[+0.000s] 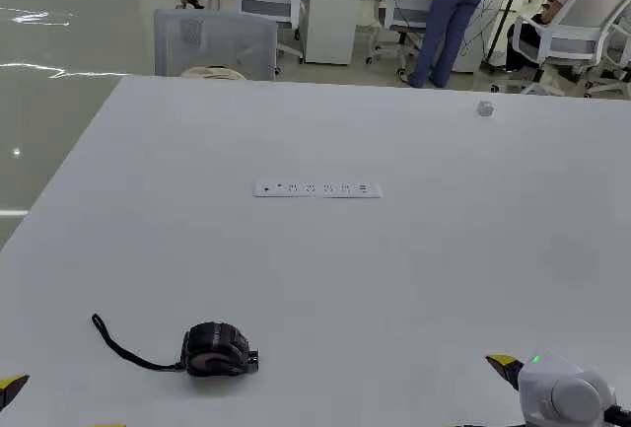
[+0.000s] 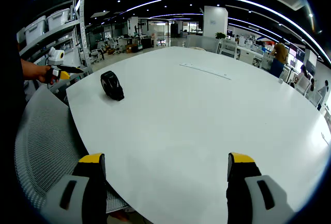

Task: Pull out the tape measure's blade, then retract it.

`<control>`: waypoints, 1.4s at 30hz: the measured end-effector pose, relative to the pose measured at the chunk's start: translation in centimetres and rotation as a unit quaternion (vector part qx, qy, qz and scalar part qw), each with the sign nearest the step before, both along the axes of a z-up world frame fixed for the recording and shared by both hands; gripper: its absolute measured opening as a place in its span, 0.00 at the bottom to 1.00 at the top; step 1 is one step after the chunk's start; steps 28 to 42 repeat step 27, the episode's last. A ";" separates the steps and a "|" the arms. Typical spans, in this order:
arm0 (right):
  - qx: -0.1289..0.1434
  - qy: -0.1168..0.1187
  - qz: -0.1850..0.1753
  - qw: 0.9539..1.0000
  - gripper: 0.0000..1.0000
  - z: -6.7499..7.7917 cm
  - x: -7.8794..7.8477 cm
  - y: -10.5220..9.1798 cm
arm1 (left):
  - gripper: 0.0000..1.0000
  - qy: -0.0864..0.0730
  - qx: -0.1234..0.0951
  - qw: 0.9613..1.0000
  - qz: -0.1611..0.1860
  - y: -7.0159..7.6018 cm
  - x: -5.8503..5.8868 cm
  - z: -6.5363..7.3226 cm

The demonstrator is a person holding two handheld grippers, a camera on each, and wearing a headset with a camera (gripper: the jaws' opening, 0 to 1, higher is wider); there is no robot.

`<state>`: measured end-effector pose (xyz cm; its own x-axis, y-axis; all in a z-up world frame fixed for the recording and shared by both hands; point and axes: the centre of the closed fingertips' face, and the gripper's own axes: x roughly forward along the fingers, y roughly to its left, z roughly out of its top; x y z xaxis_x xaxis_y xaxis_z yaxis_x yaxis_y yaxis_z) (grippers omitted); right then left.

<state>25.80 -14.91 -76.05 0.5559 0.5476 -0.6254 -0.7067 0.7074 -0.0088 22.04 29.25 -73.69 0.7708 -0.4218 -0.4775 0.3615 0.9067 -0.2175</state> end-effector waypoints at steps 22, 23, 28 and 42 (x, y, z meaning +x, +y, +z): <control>0.007 -0.001 -0.006 1.000 1.00 -0.3 -0.4 -0.1 | 1.00 0.001 -0.005 1.000 -0.004 -0.4 -0.4 -0.2; 0.007 -0.001 -0.005 1.000 1.00 -0.3 -0.4 -0.2 | 1.00 0.002 -0.006 1.000 -0.004 -0.4 -0.4 -0.2; 0.002 -0.001 -0.001 1.000 1.00 -0.3 -0.5 -0.3 | 1.00 0.004 -0.010 1.000 -0.005 -0.5 -0.3 -0.2; 0.002 -0.001 -0.001 1.000 1.00 -0.3 -0.5 -0.3 | 1.00 0.004 -0.010 1.000 -0.005 -0.5 -0.3 -0.2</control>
